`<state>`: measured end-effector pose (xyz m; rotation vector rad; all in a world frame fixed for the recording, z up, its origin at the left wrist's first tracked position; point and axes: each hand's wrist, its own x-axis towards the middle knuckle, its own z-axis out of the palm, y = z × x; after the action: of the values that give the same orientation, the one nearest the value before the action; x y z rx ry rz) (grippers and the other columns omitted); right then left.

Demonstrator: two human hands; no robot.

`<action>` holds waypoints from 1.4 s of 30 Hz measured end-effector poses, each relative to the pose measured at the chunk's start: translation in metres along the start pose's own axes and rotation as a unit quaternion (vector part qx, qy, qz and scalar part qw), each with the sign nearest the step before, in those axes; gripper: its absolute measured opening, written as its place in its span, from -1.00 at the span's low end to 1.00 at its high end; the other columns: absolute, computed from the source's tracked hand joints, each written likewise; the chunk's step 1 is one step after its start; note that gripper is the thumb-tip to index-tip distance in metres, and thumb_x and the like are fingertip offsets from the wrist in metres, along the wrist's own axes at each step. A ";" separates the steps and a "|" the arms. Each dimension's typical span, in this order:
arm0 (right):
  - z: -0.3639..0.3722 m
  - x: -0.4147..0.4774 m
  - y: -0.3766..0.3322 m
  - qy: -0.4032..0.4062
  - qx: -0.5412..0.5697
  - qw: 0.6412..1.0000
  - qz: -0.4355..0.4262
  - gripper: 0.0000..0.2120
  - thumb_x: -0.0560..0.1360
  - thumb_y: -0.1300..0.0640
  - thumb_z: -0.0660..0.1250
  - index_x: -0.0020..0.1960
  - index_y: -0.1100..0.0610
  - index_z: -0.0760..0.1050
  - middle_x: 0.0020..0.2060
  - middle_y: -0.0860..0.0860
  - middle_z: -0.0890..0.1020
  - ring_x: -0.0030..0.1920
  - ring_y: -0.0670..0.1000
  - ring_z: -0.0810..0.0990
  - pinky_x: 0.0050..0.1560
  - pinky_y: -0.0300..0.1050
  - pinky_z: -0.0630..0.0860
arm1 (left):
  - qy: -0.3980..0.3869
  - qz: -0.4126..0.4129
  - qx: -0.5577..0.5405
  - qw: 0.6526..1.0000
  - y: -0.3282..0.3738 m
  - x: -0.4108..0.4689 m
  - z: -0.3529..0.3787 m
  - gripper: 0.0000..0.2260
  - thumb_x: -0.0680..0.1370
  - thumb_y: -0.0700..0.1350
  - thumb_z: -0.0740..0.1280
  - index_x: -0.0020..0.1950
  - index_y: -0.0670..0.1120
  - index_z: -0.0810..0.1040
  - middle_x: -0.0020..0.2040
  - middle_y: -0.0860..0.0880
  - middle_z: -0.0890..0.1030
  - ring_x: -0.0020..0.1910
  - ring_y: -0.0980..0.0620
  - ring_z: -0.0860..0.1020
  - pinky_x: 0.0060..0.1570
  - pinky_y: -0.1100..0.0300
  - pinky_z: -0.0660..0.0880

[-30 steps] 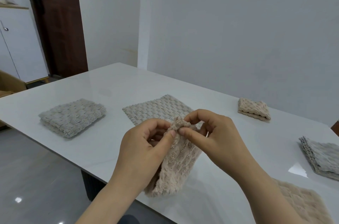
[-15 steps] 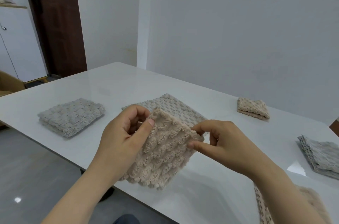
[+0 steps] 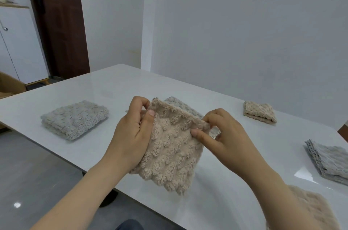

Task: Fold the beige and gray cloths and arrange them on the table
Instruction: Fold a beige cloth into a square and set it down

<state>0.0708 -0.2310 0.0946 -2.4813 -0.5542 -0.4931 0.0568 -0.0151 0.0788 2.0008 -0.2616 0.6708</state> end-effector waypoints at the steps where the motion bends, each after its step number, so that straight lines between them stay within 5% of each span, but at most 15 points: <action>1: 0.003 -0.001 -0.001 0.008 0.041 0.999 0.020 -0.79 0.46 -0.22 0.31 -0.03 -0.12 0.44 -0.02 -0.23 0.48 0.00 -0.22 0.51 -0.11 -0.21 0.53 | 0.006 -0.010 -0.014 1.000 0.001 0.003 0.001 -0.95 0.63 -0.07 0.11 0.03 -0.02 0.33 -0.49 0.00 0.29 -0.52 0.10 0.27 -0.49 0.28 0.23; 6: 0.017 -0.011 -0.010 -0.013 0.263 0.960 0.096 -0.48 0.41 -0.13 0.42 0.29 -0.25 0.29 0.19 -0.32 0.44 0.08 -0.33 0.53 -0.09 -0.40 0.54 | 0.037 -0.061 -0.062 0.996 0.003 0.022 0.002 -0.93 0.64 -0.09 0.09 0.03 -0.04 0.34 -0.41 -0.12 0.38 -0.45 0.04 0.34 -0.50 0.31 0.25; 11: 0.031 -0.025 -0.016 -0.075 0.267 0.959 0.056 -0.27 0.33 -0.05 0.54 0.38 -0.29 0.24 0.27 -0.43 0.34 0.20 -0.40 0.43 0.00 -0.37 0.54 | 0.061 -0.137 -0.062 0.987 0.000 0.039 -0.002 -0.88 0.65 -0.03 0.07 0.10 -0.03 0.34 -0.22 -0.09 0.50 -0.31 0.04 0.43 -0.29 0.22 0.35; 17: 0.045 -0.020 -0.021 0.003 0.202 0.979 -0.010 -0.55 0.49 0.18 0.38 0.28 -0.16 0.37 0.25 -0.21 0.44 0.14 -0.25 0.54 -0.08 -0.35 0.58 | 0.069 -0.180 -0.071 0.979 -0.002 0.042 -0.005 -0.86 0.64 -0.02 0.07 0.12 -0.02 0.36 -0.25 0.02 0.45 -0.32 0.09 0.41 -0.24 0.11 0.36; 22: 0.050 -0.016 -0.023 -0.009 0.134 0.989 -0.062 -0.56 0.44 0.18 0.37 0.28 -0.06 0.43 0.16 -0.24 0.46 0.10 -0.19 0.52 -0.10 -0.36 0.56 | 0.077 -0.203 -0.102 0.971 0.000 0.044 -0.010 -0.84 0.64 -0.01 0.09 0.13 -0.03 0.38 -0.25 0.00 0.47 -0.30 0.04 0.44 -0.22 0.09 0.41; 28: 0.054 -0.016 -0.020 -0.009 0.186 0.982 -0.020 -0.66 0.43 0.19 0.41 0.15 -0.06 0.49 -0.01 -0.21 0.56 -0.03 -0.13 0.59 -0.12 -0.32 0.56 | 0.067 -0.199 -0.151 0.966 0.009 0.047 -0.020 -0.84 0.63 0.01 0.10 0.11 0.01 0.40 -0.14 -0.05 0.54 -0.10 -0.08 0.54 0.04 -0.14 0.50; 33: 0.037 -0.008 -0.015 -0.198 0.416 0.878 0.133 -0.40 0.33 -0.06 0.45 0.33 -0.12 0.37 0.21 -0.05 0.55 0.13 -0.06 0.62 0.16 -0.07 0.58 | 0.052 -0.168 -0.149 0.973 0.010 0.041 -0.030 -0.85 0.63 0.02 0.10 0.09 0.03 0.42 -0.11 -0.04 0.58 -0.08 -0.06 0.56 0.06 -0.14 0.49; 36: 0.040 0.001 -0.022 -0.218 0.487 0.826 0.181 -0.35 0.37 -0.18 0.43 0.38 0.00 0.37 0.25 0.03 0.58 0.17 0.07 0.63 0.23 0.10 0.54 | 0.035 -0.151 -0.159 0.975 0.012 0.036 -0.036 -0.85 0.63 0.02 0.11 0.09 0.03 0.43 -0.12 0.01 0.59 -0.10 0.00 0.56 0.03 -0.07 0.50; 39: 0.048 0.004 -0.036 -0.248 0.514 0.799 0.190 -0.48 0.51 -0.14 0.33 0.35 0.14 0.42 0.18 0.12 0.64 0.11 0.15 0.64 0.22 0.13 0.54 | 0.029 -0.139 -0.172 0.975 0.016 0.029 -0.042 -0.87 0.63 0.02 0.13 0.07 0.04 0.44 -0.11 0.03 0.59 -0.10 0.03 0.57 0.00 -0.02 0.50; 42: 0.050 0.003 -0.049 -0.259 0.541 0.778 0.187 -0.49 0.48 -0.04 0.37 0.33 0.20 0.42 0.14 0.17 0.64 0.04 0.15 0.64 -0.01 -0.05 0.62 | 0.029 -0.134 -0.168 0.976 0.016 0.024 -0.053 -0.87 0.63 0.02 0.14 0.05 0.04 0.44 -0.16 0.01 0.61 -0.14 0.01 0.58 -0.03 -0.02 0.50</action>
<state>0.0611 -0.1636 0.0772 -1.4651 -0.3524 0.5781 0.0509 0.0245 0.1241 1.6509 -0.0617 0.4758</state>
